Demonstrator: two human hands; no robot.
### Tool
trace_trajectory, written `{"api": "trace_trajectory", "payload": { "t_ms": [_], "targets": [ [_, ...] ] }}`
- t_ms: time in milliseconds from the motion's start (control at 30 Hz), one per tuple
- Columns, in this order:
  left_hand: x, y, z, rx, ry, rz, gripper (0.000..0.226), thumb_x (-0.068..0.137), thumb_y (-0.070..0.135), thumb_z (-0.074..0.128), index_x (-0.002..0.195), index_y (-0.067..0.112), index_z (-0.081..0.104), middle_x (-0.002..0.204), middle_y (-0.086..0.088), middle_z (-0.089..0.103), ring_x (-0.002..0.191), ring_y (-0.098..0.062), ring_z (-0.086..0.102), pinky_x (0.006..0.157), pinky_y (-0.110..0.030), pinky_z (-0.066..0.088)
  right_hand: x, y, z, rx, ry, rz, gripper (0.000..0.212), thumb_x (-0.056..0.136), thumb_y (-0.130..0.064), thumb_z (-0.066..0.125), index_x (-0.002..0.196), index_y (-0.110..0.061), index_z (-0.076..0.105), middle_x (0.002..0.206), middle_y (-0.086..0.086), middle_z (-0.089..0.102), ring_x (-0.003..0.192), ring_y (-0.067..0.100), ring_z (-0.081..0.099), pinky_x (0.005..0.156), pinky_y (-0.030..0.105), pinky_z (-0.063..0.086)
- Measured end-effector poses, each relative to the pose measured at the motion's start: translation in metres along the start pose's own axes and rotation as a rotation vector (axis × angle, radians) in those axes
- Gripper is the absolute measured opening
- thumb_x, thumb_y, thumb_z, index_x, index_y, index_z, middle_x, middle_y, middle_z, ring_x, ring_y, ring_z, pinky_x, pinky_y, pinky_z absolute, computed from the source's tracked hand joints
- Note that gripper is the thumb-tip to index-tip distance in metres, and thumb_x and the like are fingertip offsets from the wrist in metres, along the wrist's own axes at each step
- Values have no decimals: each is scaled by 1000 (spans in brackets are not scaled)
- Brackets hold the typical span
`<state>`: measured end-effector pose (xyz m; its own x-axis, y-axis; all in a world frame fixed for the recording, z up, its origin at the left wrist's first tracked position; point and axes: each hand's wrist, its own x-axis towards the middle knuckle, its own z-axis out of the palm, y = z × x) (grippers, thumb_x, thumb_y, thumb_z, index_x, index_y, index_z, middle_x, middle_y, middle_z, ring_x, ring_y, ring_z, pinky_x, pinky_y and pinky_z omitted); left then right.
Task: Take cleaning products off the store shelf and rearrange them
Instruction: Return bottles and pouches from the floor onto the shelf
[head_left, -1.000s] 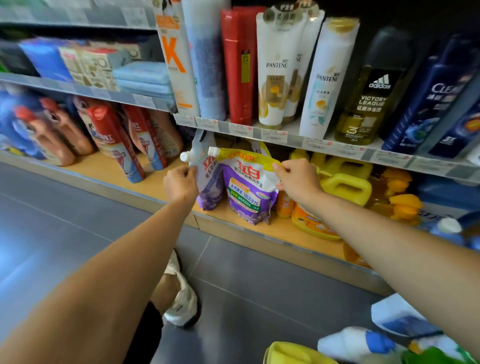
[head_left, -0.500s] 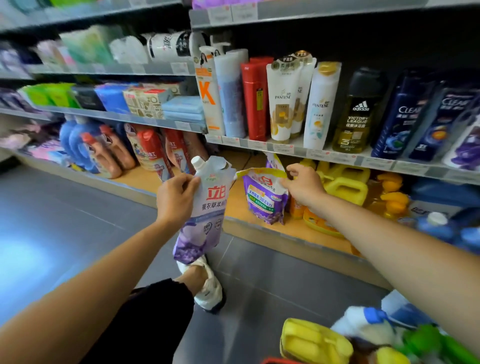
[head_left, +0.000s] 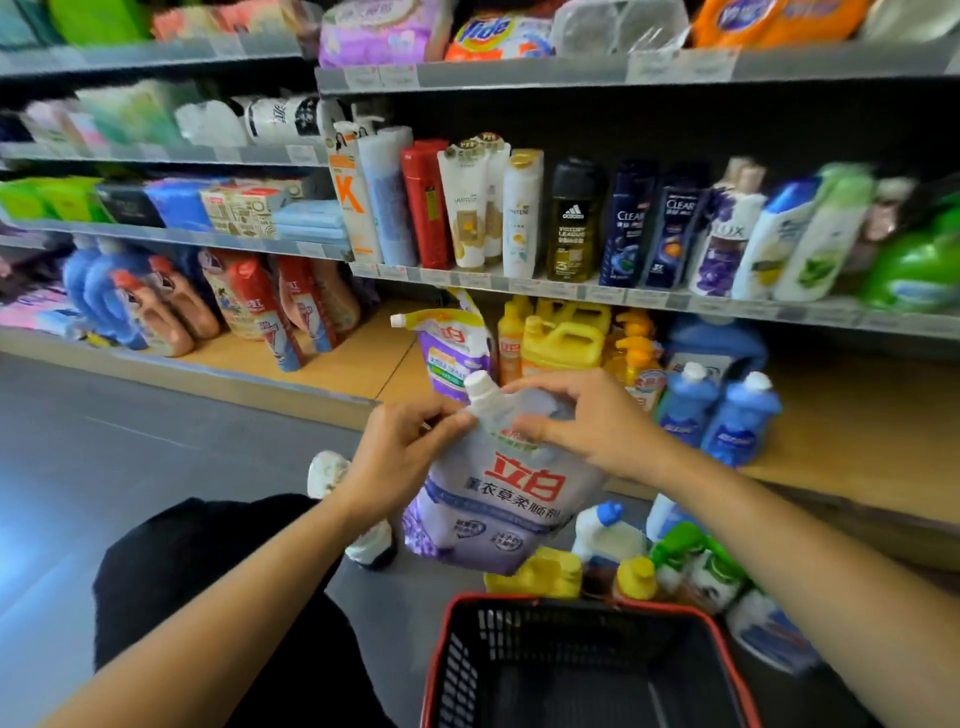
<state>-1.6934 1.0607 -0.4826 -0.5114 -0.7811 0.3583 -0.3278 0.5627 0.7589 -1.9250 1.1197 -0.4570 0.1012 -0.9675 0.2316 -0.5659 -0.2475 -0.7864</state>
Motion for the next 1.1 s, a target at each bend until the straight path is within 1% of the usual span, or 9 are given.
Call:
{"api": "trace_trajectory", "payload": {
  "t_ms": [100, 167, 300, 467, 533, 633, 867, 967, 1100],
  "targets": [
    [-14, 22, 33, -99, -69, -23, 17, 95, 32, 67, 87, 20, 75, 81, -1, 72, 74, -11, 62, 68, -45, 51, -45, 10, -15, 100, 90, 45, 4, 84, -18, 80, 85, -21, 78, 77, 7, 73, 69, -2, 56, 62, 24, 46],
    [-20, 34, 53, -176, -143, -29, 11, 94, 25, 69, 90, 18, 76, 83, -5, 73, 76, -13, 62, 70, -49, 51, -75, 18, -23, 159, 138, 81, 4, 85, -15, 78, 81, -16, 79, 71, -1, 71, 66, -5, 55, 61, 20, 44],
    [-27, 57, 76, -471, -280, -10, 33, 98, 12, 60, 130, 7, 63, 123, -8, 72, 110, -17, 67, 90, -33, 55, -118, 26, -27, 108, 102, 139, 10, 84, -17, 79, 82, -26, 79, 74, -9, 75, 68, -6, 59, 63, 19, 48],
    [-35, 54, 96, -451, -495, 0, 34, 98, 1, 55, 131, -3, 62, 129, -11, 69, 124, -22, 64, 102, -31, 50, -142, 36, -30, 41, 38, 190, 21, 87, -18, 78, 73, -3, 74, 71, 24, 65, 66, 6, 51, 56, 35, 41],
    [-38, 51, 101, -499, -527, -28, 36, 98, -3, 56, 133, -2, 60, 130, -12, 69, 125, -24, 63, 104, -33, 51, -149, 41, -33, 41, 49, 206, 25, 88, -18, 77, 72, 1, 72, 66, 22, 60, 65, 10, 49, 56, 38, 39],
    [-38, 49, 112, -503, -487, -65, 34, 96, -4, 58, 129, 3, 63, 119, -7, 74, 113, -16, 69, 96, -29, 54, -156, 46, -32, 47, 87, 230, 30, 86, -15, 78, 60, -18, 66, 60, -3, 53, 62, 3, 46, 55, 31, 37],
    [-37, 42, 121, -306, -451, 2, 17, 97, 3, 61, 111, 5, 71, 100, -8, 75, 93, -10, 68, 86, -30, 55, -164, 48, -25, -14, 128, 260, 51, 86, -13, 77, 46, -29, 50, 49, -14, 41, 51, -1, 37, 50, 16, 29],
    [-36, 41, 120, -94, -508, 170, 20, 102, 17, 57, 105, 5, 72, 91, 1, 69, 83, -5, 61, 76, -27, 50, -166, 46, -21, -33, 120, 287, 32, 86, -16, 78, 56, -17, 67, 51, -12, 48, 52, -2, 41, 49, 15, 32],
    [-36, 41, 124, 18, -438, 206, 39, 102, 37, 51, 79, 9, 66, 69, 11, 57, 65, -1, 52, 62, -26, 40, -167, 43, -18, -39, 88, 277, 20, 87, -21, 78, 74, -6, 77, 67, 12, 69, 61, 1, 50, 54, 30, 42]
  ]
}}
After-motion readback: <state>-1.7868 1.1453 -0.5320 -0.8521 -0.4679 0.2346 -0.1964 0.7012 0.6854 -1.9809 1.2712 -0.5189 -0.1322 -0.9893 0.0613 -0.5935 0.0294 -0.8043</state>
